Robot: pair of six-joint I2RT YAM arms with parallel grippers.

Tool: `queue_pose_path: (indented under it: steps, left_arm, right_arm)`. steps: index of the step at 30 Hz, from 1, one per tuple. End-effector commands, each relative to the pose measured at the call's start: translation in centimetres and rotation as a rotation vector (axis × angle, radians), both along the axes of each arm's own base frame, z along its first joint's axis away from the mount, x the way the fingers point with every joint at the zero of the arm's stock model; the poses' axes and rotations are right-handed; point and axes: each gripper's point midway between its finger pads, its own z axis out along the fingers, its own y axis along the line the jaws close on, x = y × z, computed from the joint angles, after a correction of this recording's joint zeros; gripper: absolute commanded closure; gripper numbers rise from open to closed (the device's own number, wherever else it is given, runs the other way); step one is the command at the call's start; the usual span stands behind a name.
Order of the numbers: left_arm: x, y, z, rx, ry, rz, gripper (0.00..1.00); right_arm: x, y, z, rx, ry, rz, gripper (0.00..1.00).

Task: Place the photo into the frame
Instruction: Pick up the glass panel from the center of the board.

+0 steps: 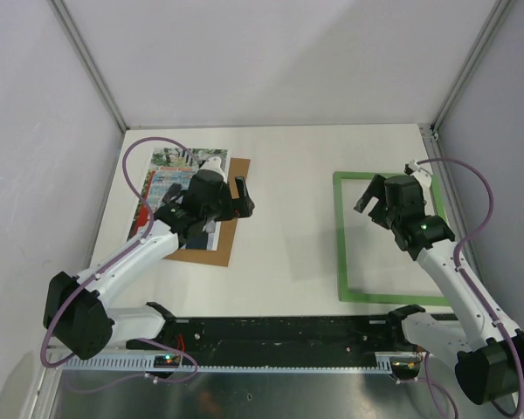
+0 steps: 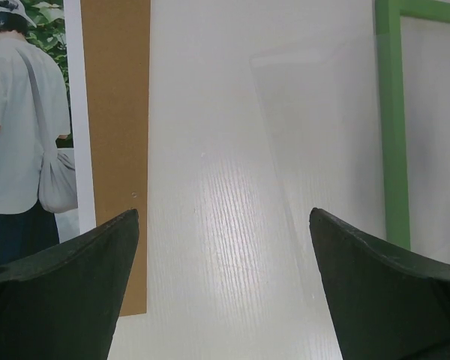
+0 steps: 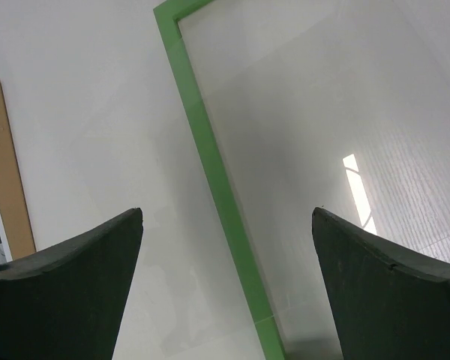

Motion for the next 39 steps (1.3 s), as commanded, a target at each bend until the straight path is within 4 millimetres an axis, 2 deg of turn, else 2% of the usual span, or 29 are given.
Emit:
queue_pose_path:
  steps: [1,6,10,15,20,24,26,31,36,39]
  left_arm:
    - [0.8,-1.0,2.7,-0.063,-0.055,-0.01,0.0]
    - [0.6,-2.0,3.0,-0.122,-0.047,-0.032,0.0]
    - [0.6,-4.1,2.9,-0.213,-0.018,-0.077,0.0]
    - [0.9,-7.9,2.5,-0.345,0.032,-0.164,0.0]
    - [1.2,-13.0,1.8,-0.456,0.081,-0.284,0.0]
    - [1.3,-17.0,0.1,-0.525,0.148,-0.375,0.0]
    - [1.6,-18.4,-1.4,-0.53,0.187,-0.396,0.0]
    - [2.6,-19.1,-3.3,-0.49,0.187,-0.398,0.0]
    - [3.9,-18.6,-4.0,-0.425,0.163,-0.386,0.0]
    - [5.9,-18.1,-3.8,-0.403,0.135,-0.37,0.0]
  right_arm:
    - [-0.2,-0.3,0.3,-0.014,-0.005,0.003,0.01]
    - [-0.2,-0.3,-0.2,-0.019,0.013,0.008,0.01]
    - [-0.2,-0.1,-0.3,-0.016,0.02,0.017,0.01]
    - [-0.4,-0.6,-0.5,-0.023,0.033,0.0,0.01]
    - [-1.0,-2.0,-0.8,-0.012,0.058,-0.045,0.01]
    - [-1.5,-2.9,-1.1,-0.023,0.079,-0.076,0.01]
    - [-1.6,-3.3,-1.3,-0.029,0.09,-0.083,0.01]
    - [-2.6,-3.6,-2.0,-0.024,0.129,-0.091,0.01]
    - [-5.0,-3.0,-4.6,0.05,0.195,-0.113,0.01]
    - [-6.4,-1.9,-6.1,0.138,0.22,-0.117,0.01]
